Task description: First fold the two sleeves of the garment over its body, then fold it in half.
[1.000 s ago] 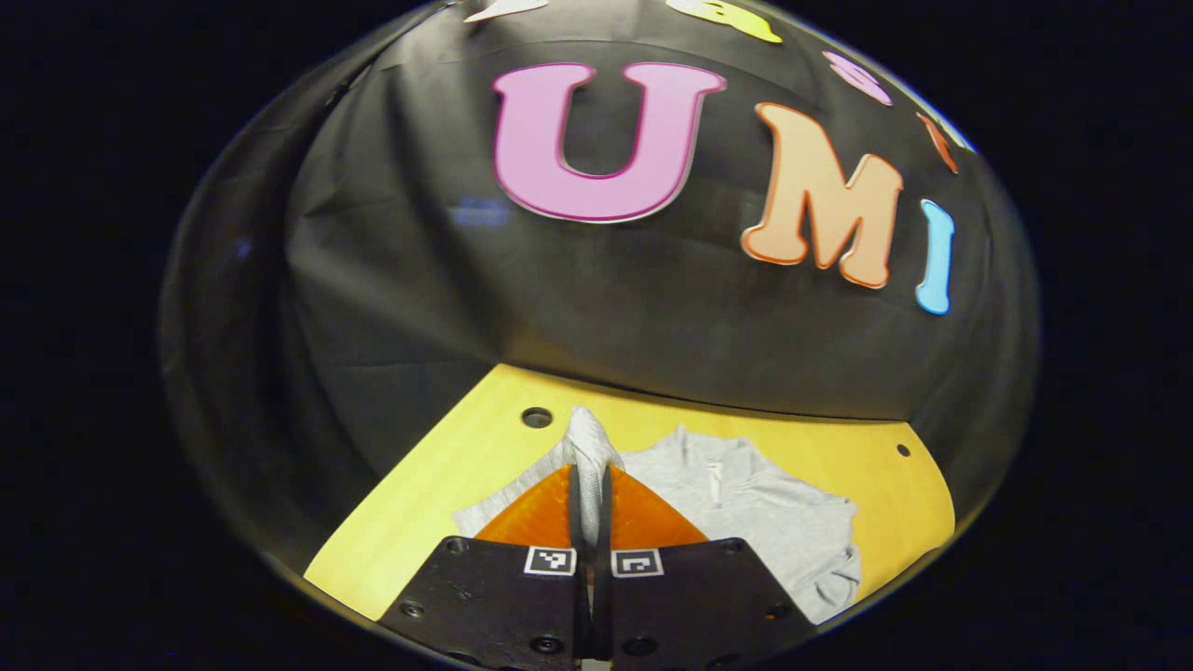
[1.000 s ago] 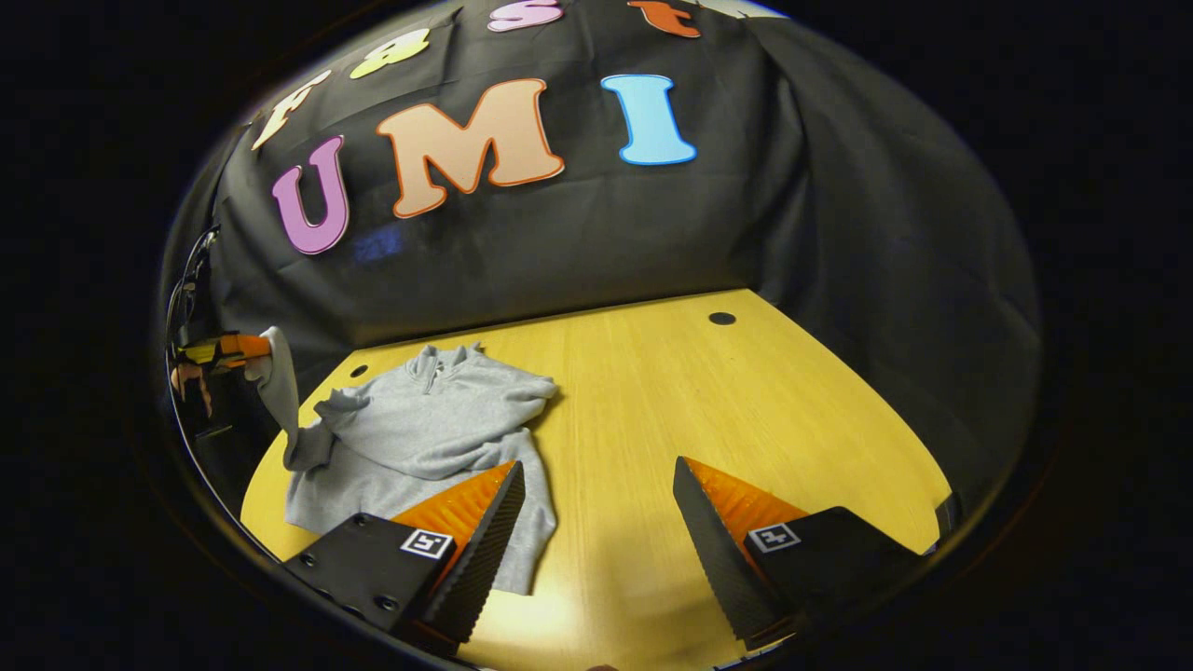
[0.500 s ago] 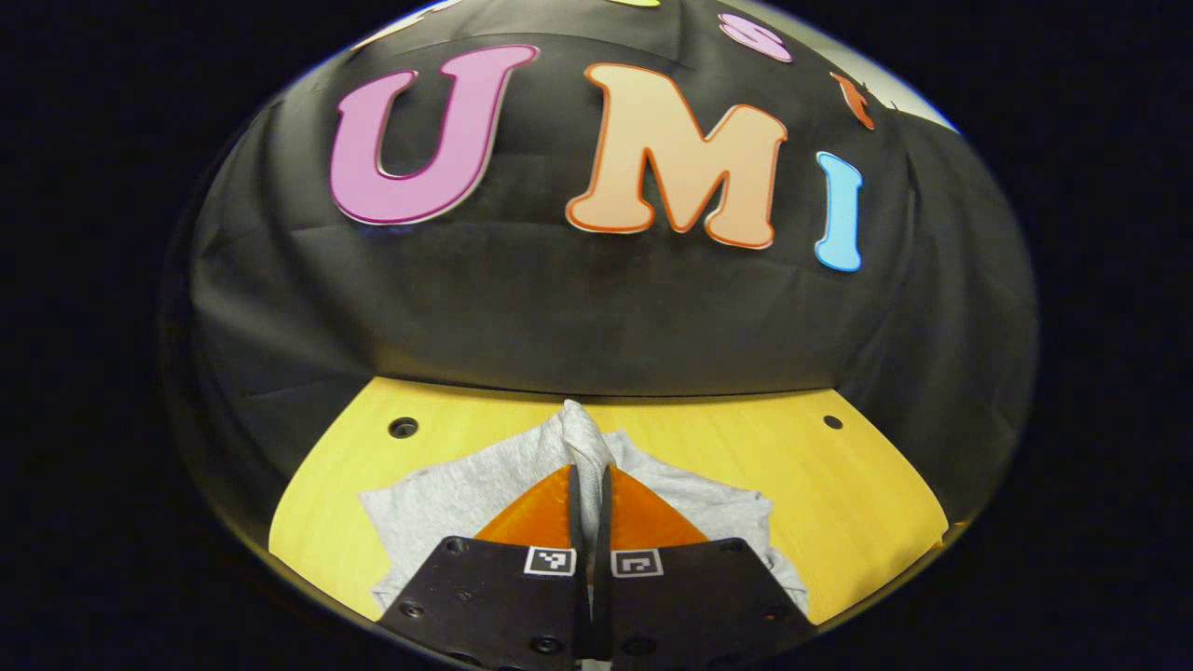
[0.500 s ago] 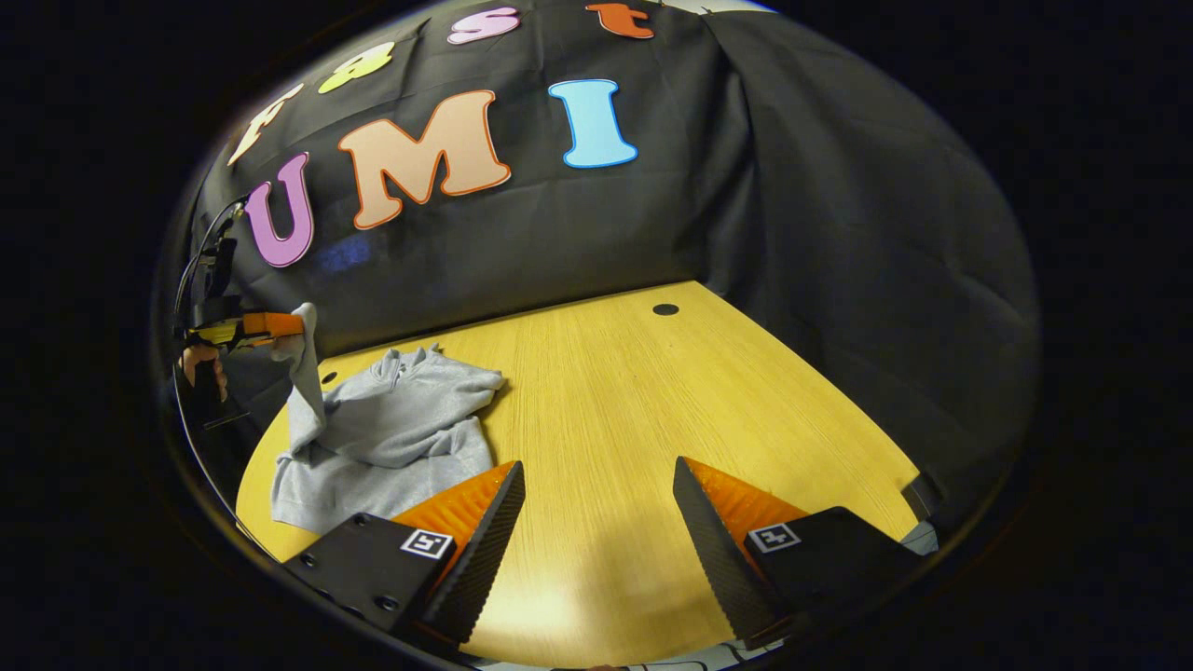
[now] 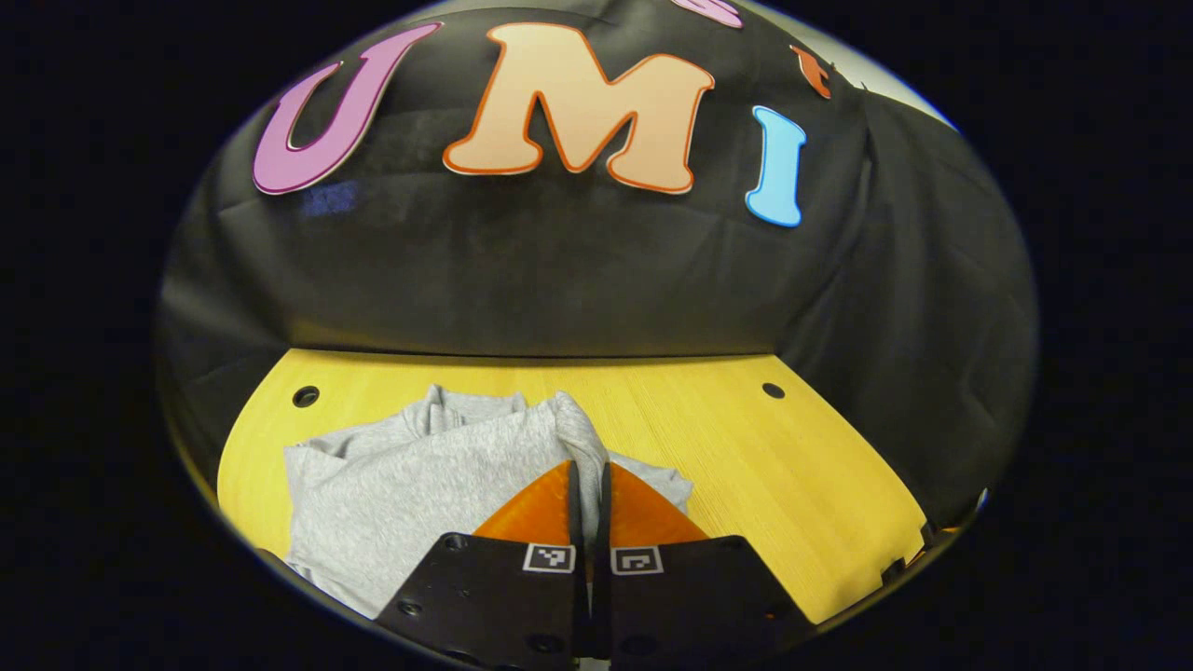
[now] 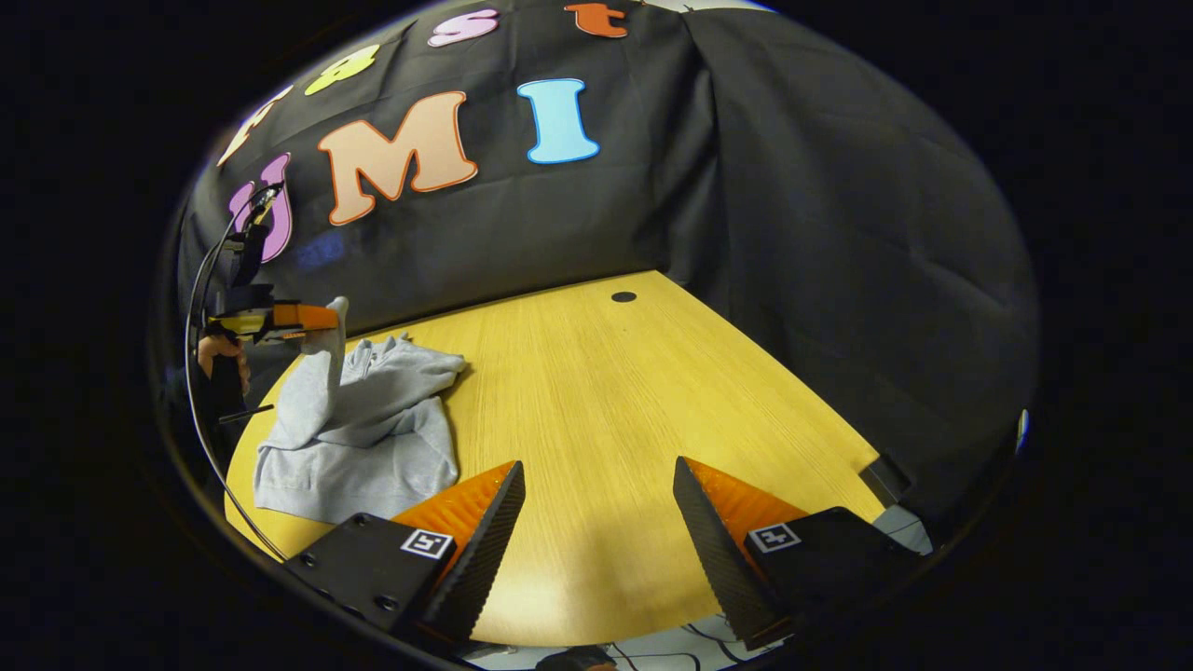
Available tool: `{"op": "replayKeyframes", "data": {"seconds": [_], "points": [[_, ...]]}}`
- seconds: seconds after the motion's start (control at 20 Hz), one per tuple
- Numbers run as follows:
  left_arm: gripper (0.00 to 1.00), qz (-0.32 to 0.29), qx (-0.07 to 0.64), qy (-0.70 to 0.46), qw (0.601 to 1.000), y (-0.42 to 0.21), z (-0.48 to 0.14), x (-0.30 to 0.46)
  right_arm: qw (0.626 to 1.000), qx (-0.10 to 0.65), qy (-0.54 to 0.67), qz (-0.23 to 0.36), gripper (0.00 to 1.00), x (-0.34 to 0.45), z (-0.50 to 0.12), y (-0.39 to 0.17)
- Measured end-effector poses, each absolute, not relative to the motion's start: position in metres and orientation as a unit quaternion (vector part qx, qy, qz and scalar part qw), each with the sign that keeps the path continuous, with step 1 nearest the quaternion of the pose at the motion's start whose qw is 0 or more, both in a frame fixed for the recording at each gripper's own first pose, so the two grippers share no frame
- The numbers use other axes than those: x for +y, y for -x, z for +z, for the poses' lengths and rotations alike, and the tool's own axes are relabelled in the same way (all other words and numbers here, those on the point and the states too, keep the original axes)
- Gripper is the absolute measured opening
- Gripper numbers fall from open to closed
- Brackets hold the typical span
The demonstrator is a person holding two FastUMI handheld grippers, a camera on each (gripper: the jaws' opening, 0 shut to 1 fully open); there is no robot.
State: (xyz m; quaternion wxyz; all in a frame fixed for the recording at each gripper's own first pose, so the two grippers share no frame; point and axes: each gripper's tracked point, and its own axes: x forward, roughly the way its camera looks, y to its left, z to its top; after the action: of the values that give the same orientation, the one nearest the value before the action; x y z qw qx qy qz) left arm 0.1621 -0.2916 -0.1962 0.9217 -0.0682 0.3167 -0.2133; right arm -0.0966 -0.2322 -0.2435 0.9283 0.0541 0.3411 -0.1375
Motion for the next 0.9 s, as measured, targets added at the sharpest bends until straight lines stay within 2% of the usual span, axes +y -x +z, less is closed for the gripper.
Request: {"op": "replayKeyframes", "data": {"seconds": [0.25, 0.3, 0.4, 0.45, 0.65, 0.75, 0.9], "points": [[0.01, -0.219, 0.355, 0.063, 0.907, -0.151, -0.238, -0.317, 0.924, 0.347, -0.056, -0.149, 0.96, -0.241, -0.241, 0.106], [0.02, -0.225, 0.362, 0.066, 0.902, -0.146, -0.244, -0.323, 0.924, 0.347, -0.054, -0.149, 0.99, -0.242, -0.242, 0.108], [0.08, -0.231, 0.366, 0.068, 0.899, -0.141, -0.249, -0.330, 0.924, 0.349, -0.049, -0.146, 0.96, -0.243, -0.243, 0.108], [0.38, -0.232, 0.359, 0.071, 0.901, -0.142, -0.246, -0.332, 0.925, 0.349, -0.048, -0.143, 0.96, -0.243, -0.242, 0.108], [0.98, -0.202, 0.316, 0.054, 0.925, -0.152, -0.223, -0.303, 0.930, 0.343, -0.050, -0.122, 0.99, -0.230, -0.244, 0.100], [0.94, -0.184, 0.291, 0.059, 0.937, -0.157, -0.205, -0.283, 0.933, 0.341, -0.049, -0.107, 0.99, -0.218, -0.246, 0.089], [0.95, -0.155, 0.273, 0.066, 0.947, -0.152, -0.188, -0.239, 0.935, 0.342, -0.048, -0.075, 0.96, -0.190, -0.248, 0.070]]}}
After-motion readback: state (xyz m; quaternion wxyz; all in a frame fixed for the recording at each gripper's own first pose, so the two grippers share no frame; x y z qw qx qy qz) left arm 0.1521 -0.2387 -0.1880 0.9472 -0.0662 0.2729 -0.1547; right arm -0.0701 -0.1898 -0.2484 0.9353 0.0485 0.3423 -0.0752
